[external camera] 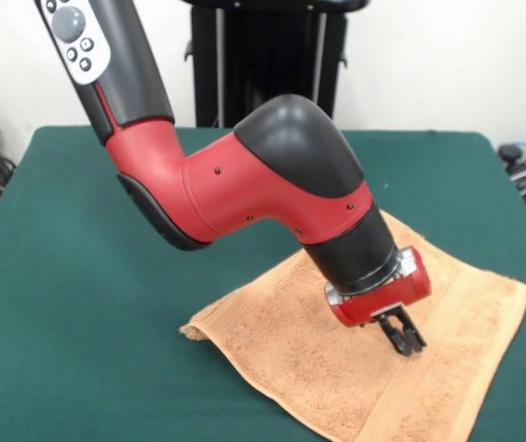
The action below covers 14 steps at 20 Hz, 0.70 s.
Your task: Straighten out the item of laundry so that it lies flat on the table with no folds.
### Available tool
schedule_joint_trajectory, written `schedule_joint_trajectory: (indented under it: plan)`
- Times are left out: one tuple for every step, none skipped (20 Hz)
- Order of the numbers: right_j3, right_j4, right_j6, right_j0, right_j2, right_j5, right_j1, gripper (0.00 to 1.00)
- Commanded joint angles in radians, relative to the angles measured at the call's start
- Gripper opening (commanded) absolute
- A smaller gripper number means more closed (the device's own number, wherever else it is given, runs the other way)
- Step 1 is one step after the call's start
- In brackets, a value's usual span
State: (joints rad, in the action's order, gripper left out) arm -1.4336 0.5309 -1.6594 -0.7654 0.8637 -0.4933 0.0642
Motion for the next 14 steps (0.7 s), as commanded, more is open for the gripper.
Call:
schedule_joint_trajectory:
  plan:
    - [0.049, 0.064, 0.047, 0.015, -0.098, 0.073, -0.124, 0.0]
    - [0.049, 0.063, 0.052, 0.012, -0.096, 0.069, -0.125, 0.0]
    - [0.049, 0.061, 0.056, 0.01, -0.094, 0.066, -0.127, 0.0]
    - [0.047, 0.06, 0.057, 0.008, -0.092, 0.064, -0.128, 0.0]
    - [0.045, 0.058, 0.058, 0.007, -0.091, 0.061, -0.128, 0.0]
    - [0.042, 0.056, 0.057, 0.006, -0.09, 0.059, -0.126, 0.0]
    - [0.04, 0.053, 0.057, 0.007, -0.09, 0.056, -0.125, 0.0]
    - [0.037, 0.049, 0.055, 0.005, -0.087, 0.055, -0.125, 0.0]
    - [0.036, 0.044, 0.057, 0.002, -0.084, 0.052, -0.13, 0.0]
    - [0.034, 0.04, 0.057, 0.0, -0.081, 0.054, -0.138, 0.0]
    - [0.032, 0.037, 0.058, -0.003, -0.077, 0.056, -0.146, 0.0]
    - [0.033, 0.035, 0.06, -0.006, -0.073, 0.062, -0.158, 0.0]
    - [0.034, 0.03, 0.064, -0.011, -0.067, 0.064, -0.173, 0.0]
    - [0.037, 0.027, 0.073, -0.015, -0.062, 0.067, -0.19, 0.0]
